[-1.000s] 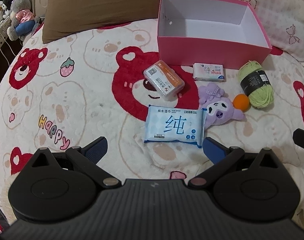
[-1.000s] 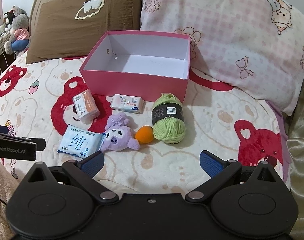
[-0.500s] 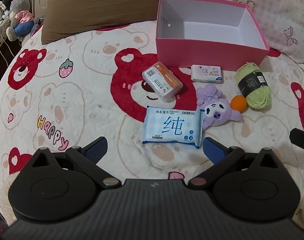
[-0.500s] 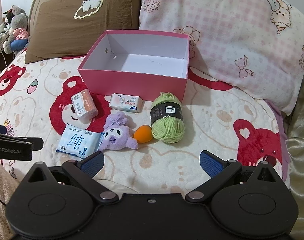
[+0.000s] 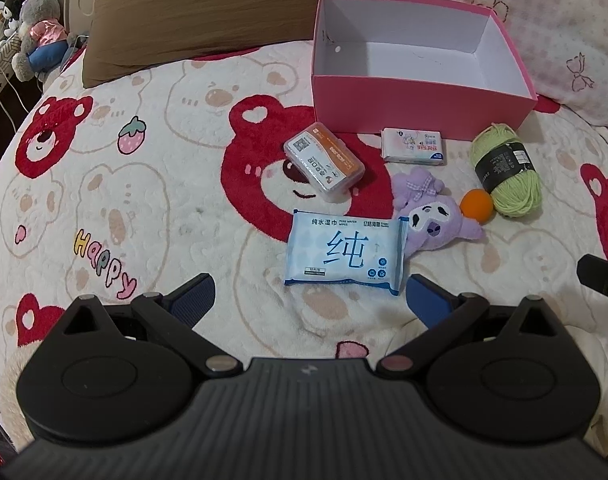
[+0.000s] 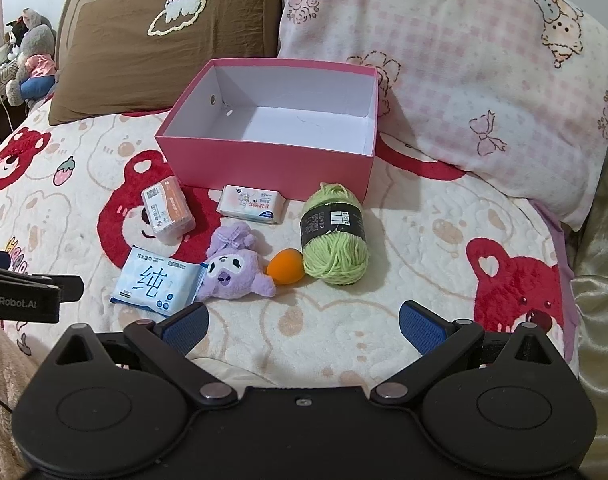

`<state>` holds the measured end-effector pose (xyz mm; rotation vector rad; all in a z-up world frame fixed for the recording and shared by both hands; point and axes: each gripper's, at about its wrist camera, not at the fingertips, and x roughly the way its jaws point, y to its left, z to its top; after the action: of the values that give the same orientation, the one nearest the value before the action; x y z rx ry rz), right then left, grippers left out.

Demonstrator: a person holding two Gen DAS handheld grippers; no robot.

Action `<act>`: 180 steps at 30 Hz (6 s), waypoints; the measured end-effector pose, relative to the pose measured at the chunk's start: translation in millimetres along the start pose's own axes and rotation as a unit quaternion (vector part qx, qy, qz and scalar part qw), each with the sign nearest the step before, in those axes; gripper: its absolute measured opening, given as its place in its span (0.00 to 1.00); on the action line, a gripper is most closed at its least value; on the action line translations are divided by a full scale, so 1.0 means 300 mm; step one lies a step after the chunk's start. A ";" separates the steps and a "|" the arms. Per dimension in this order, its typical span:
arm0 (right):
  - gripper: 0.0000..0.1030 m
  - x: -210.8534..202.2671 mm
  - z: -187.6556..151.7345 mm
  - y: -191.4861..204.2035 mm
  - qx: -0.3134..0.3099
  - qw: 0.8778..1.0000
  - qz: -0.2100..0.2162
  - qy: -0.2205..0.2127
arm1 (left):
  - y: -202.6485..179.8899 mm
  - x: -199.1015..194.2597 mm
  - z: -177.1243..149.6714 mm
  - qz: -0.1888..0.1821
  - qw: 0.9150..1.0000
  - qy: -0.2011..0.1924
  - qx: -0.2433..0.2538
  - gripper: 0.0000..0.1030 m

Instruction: Organize objects

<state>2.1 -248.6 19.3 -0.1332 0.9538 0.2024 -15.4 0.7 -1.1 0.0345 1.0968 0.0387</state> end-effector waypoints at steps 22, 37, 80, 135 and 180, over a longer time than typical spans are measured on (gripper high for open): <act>0.99 -0.008 0.016 -0.005 -0.024 0.999 0.018 -0.011 | -0.002 -0.040 -0.006 -0.002 0.999 0.005 0.038 1.00; 0.98 -0.025 0.027 -0.016 -0.050 0.997 0.052 -0.028 | 0.038 -0.067 0.057 -0.040 0.995 -0.015 0.090 0.98; 0.76 0.568 -0.013 0.264 0.024 0.962 0.241 0.127 | 0.189 0.536 0.128 -0.118 0.990 0.068 0.020 0.90; 0.41 0.424 -0.021 0.248 -0.051 0.977 0.208 -0.017 | 0.085 0.380 0.059 -0.206 0.978 -0.009 -0.040 0.39; 0.35 0.308 0.582 -0.066 -0.113 0.981 0.131 -0.086 | -0.198 0.275 0.697 -0.261 0.961 -0.088 -0.015 0.33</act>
<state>197.2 -222.4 43.9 -0.1949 0.7710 0.5582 209.1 -56.4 18.2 -0.2740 0.8991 -0.4157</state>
